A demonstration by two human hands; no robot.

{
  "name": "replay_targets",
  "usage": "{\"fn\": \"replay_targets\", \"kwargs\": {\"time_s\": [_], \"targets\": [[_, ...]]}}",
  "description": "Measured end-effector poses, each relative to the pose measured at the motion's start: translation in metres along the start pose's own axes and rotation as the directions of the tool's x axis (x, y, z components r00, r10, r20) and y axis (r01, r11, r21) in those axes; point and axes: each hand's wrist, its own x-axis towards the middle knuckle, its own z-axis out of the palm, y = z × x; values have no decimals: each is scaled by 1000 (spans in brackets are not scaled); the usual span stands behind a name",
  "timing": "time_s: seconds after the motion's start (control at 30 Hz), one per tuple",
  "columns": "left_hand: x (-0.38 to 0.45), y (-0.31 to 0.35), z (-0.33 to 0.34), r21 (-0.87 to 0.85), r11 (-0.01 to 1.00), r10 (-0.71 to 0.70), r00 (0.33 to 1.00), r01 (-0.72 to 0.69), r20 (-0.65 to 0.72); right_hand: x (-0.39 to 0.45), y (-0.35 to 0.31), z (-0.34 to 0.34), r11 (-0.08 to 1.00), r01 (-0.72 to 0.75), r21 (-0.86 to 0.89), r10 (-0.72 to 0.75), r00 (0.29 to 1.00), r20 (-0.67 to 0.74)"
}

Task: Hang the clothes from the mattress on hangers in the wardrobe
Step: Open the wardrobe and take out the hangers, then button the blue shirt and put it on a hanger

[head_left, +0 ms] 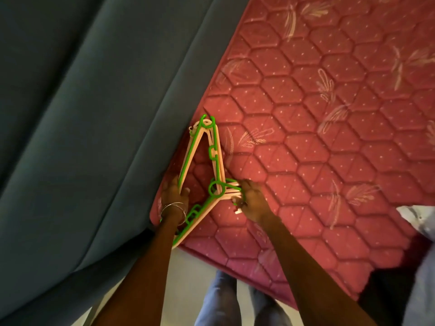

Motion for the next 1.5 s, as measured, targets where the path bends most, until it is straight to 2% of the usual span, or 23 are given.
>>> {"fn": "replay_targets", "kwargs": {"time_s": [0.17,0.27,0.37,0.47,0.6,0.63,0.7,0.73,0.8,0.87,0.9,1.0,1.07,1.1,1.13,1.17,1.23,1.27,1.33,1.37,1.4,1.43,1.5], "targets": [[-16,10,-11,21,1000,-15,999,16,-40,-18,-8,-18,998,-59,35,62,995,-74],[-34,26,-18,22,1000,-2,996,4,-94,-39,-6,-44,985,-103,136,115,990,-83],[-53,43,-14,-1,996,86,992,-87,-87,-60,6,-67,918,-214,333,236,971,-26],[-73,68,1,-150,984,94,996,-95,-11,-95,28,-96,840,-245,485,296,955,-31],[-118,125,41,-317,948,109,970,-36,215,-159,81,-142,666,-195,720,366,927,-87],[-133,139,53,-307,951,102,968,-27,231,-173,96,-150,653,-173,738,379,918,-120],[-175,172,83,-340,940,52,968,36,247,-207,141,-167,743,-117,659,365,896,-253],[-201,189,103,-366,929,36,966,63,256,-229,168,-176,746,-112,657,386,876,-290],[-246,213,141,-397,915,49,954,75,294,-267,216,-192,764,-147,628,463,803,-376],[-283,230,175,-378,923,72,932,72,355,-306,256,-212,806,-248,537,540,681,-495],[-304,241,195,-386,919,87,915,79,393,-330,278,-224,806,-301,509,577,590,-565],[-345,256,244,-359,932,125,890,47,439,-381,325,-253,727,-534,432,604,198,-772],[-361,263,266,-341,940,137,880,29,454,-400,349,-267,584,-645,492,657,21,-754],[-369,267,274,-328,945,145,876,16,459,-410,360,-274,527,-652,545,710,-15,-704],[-377,272,279,-318,948,156,869,2,470,-419,374,-282,483,-642,595,767,-17,-641],[-380,278,285,-327,945,171,872,-13,459,-426,385,-289,473,-593,652,820,25,-572],[-389,292,286,-341,939,197,873,-37,447,-433,401,-301,565,-441,698,818,186,-545],[-392,297,286,-342,938,204,872,-44,446,-434,401,-306,630,-350,693,775,231,-588],[-394,306,288,-367,929,220,879,-55,424,-430,379,-319,737,-120,665,674,189,-714],[-404,320,283,-410,910,237,886,-59,398,-428,358,-327,748,45,662,645,180,-742],[-414,335,277,-472,880,271,876,-58,399,-426,333,-333,737,206,643,606,220,-765],[-416,343,275,-512,855,324,857,-84,400,-423,305,-335,685,356,636,547,325,-771],[-416,362,264,-571,821,351,786,4,509,-421,251,-336,467,562,683,322,611,-723]]}}
